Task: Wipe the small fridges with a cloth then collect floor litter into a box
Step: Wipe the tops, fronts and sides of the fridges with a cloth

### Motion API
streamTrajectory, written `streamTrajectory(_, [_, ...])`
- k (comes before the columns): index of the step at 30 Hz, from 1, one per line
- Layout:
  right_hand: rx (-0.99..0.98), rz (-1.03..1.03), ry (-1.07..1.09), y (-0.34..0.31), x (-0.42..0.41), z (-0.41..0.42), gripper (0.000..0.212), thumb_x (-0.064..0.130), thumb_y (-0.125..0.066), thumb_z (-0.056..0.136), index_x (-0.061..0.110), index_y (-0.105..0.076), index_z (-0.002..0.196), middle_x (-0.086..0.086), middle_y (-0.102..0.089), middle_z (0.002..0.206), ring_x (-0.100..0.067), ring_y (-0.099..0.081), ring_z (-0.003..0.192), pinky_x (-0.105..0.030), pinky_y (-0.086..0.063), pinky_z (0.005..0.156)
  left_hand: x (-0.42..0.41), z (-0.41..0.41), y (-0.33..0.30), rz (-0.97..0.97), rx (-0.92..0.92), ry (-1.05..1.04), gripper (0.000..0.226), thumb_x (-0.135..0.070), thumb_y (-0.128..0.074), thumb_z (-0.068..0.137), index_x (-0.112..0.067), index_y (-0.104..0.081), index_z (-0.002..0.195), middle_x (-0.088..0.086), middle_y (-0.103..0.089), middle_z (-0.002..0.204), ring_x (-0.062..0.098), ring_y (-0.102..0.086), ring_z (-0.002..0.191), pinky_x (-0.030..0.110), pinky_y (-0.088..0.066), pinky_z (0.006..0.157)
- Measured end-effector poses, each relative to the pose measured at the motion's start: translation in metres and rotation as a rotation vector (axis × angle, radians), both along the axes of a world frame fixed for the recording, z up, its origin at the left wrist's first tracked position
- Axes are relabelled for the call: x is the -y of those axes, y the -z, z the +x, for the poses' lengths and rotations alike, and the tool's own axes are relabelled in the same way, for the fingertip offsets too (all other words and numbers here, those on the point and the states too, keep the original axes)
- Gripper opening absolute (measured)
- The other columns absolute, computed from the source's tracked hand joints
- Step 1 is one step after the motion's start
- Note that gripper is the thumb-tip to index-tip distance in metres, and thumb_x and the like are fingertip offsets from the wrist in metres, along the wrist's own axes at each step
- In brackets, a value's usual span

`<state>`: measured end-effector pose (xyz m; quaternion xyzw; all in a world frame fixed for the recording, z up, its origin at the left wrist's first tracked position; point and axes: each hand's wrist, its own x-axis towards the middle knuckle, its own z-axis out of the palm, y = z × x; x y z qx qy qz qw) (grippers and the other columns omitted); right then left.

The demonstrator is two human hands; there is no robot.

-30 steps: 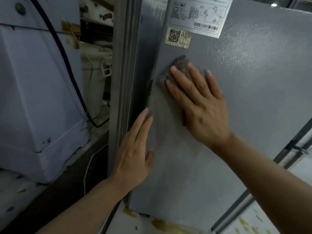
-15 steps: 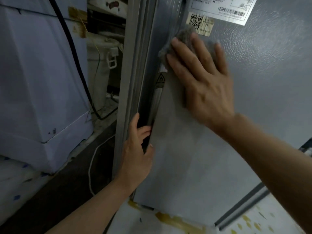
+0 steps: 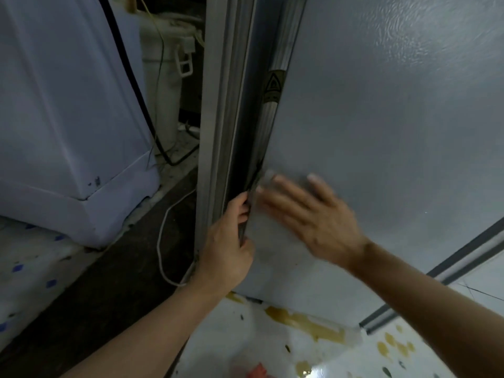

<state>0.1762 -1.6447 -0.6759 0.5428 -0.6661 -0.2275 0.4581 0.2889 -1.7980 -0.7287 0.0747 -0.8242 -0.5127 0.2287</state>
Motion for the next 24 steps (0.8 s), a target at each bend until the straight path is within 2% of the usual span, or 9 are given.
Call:
streamTrajectory(3, [0.012,-0.305,0.002,-0.03,-0.012,-0.011,0.05,0.015,-0.035,0.095,0.016,-0.034,0.145,0.0,-0.028,0.153,-0.024,-0.023,0.142,-0.046,-0.005,0.116,-0.007,-0.007,-0.005,-0.066,-0.021,-0.033,0.072,-0.004,-0.057,0.085,-0.022,-0.023,0.146,-0.003,-0.039,0.145,0.013,-0.039,0.131,0.037,-0.034,0.111])
streamTrajectory(5, [0.021,-0.37,0.039,-0.022,-0.02,-0.013,0.054,0.013,-0.038,0.093,0.016,-0.031,0.147,0.0,-0.023,0.155,-0.024,-0.017,0.144,-0.046,-0.004,0.116,-0.014,-0.011,-0.006,-0.095,-0.03,-0.078,0.075,-0.006,-0.056,0.085,-0.023,-0.019,0.148,-0.003,-0.034,0.148,0.014,-0.034,0.135,0.036,-0.029,0.114])
streamTrajectory(7, [0.042,-0.221,0.076,0.011,-0.029,-0.009,0.057,0.013,-0.036,0.088,0.017,-0.035,0.145,0.002,-0.023,0.154,-0.024,-0.02,0.143,-0.044,-0.004,0.116,-0.021,-0.012,-0.002,-0.137,-0.031,-0.119,0.08,-0.006,-0.058,0.084,-0.023,-0.014,0.148,-0.001,-0.029,0.151,0.015,-0.027,0.137,0.029,-0.022,0.116])
streamTrajectory(10, [0.035,0.21,0.129,0.062,-0.046,0.002,0.058,0.015,-0.031,0.084,0.02,-0.042,0.141,0.007,-0.027,0.149,-0.018,-0.025,0.141,-0.041,-0.002,0.114,-0.032,-0.009,0.006,-0.237,-0.026,-0.149,0.086,-0.007,-0.06,0.084,-0.02,-0.004,0.149,0.001,-0.016,0.156,0.014,-0.013,0.142,0.017,-0.007,0.112])
streamTrajectory(12, [0.037,0.306,0.135,0.067,-0.054,0.003,0.058,0.015,-0.028,0.085,0.022,-0.04,0.141,0.01,-0.029,0.15,-0.013,-0.024,0.139,-0.039,-0.002,0.114,-0.038,-0.007,0.009,-0.311,-0.033,-0.153,0.086,-0.007,-0.06,0.083,-0.016,-0.004,0.149,0.003,-0.007,0.158,0.015,-0.008,0.145,0.017,-0.004,0.113])
streamTrajectory(16, [0.032,-0.004,0.067,0.022,-0.071,-0.008,0.053,0.01,-0.029,0.093,0.019,-0.034,0.144,0.006,-0.028,0.151,-0.018,-0.025,0.141,-0.04,-0.002,0.116,-0.051,-0.006,0.007,-0.381,-0.036,-0.175,0.087,-0.004,-0.061,0.081,-0.012,-0.008,0.149,0.006,0.004,0.158,0.019,-0.002,0.146,0.025,-0.009,0.117])
streamTrajectory(20, [0.022,-0.454,0.004,-0.028,-0.09,-0.028,0.048,0.004,-0.031,0.098,0.014,-0.036,0.144,-0.004,-0.03,0.152,-0.027,-0.024,0.142,-0.044,-0.01,0.116,-0.063,-0.009,0.0,-0.461,-0.104,-0.203,0.083,0.0,-0.064,0.073,-0.003,-0.024,0.145,0.018,-0.009,0.156,0.033,-0.015,0.143,0.043,-0.025,0.114])
streamTrajectory(22, [0.061,-0.46,0.014,-0.014,-0.102,-0.028,0.048,0.005,-0.032,0.097,0.014,-0.037,0.144,-0.005,-0.032,0.151,-0.026,-0.017,0.144,-0.044,-0.013,0.116,-0.071,-0.012,-0.002,-0.569,-0.137,-0.153,0.084,0.0,-0.066,0.068,0.0,-0.029,0.143,0.019,-0.017,0.154,0.033,-0.023,0.141,0.043,-0.03,0.111])
streamTrajectory(24, [0.091,-0.278,0.078,0.028,-0.12,-0.022,0.052,0.009,-0.032,0.092,0.016,-0.032,0.144,-0.003,-0.031,0.151,-0.023,-0.007,0.146,-0.041,-0.01,0.116,-0.078,-0.013,-0.003,-0.627,-0.117,-0.095,0.087,-0.001,-0.065,0.067,-0.003,-0.026,0.145,0.016,-0.017,0.155,0.031,-0.024,0.141,0.043,-0.029,0.111])
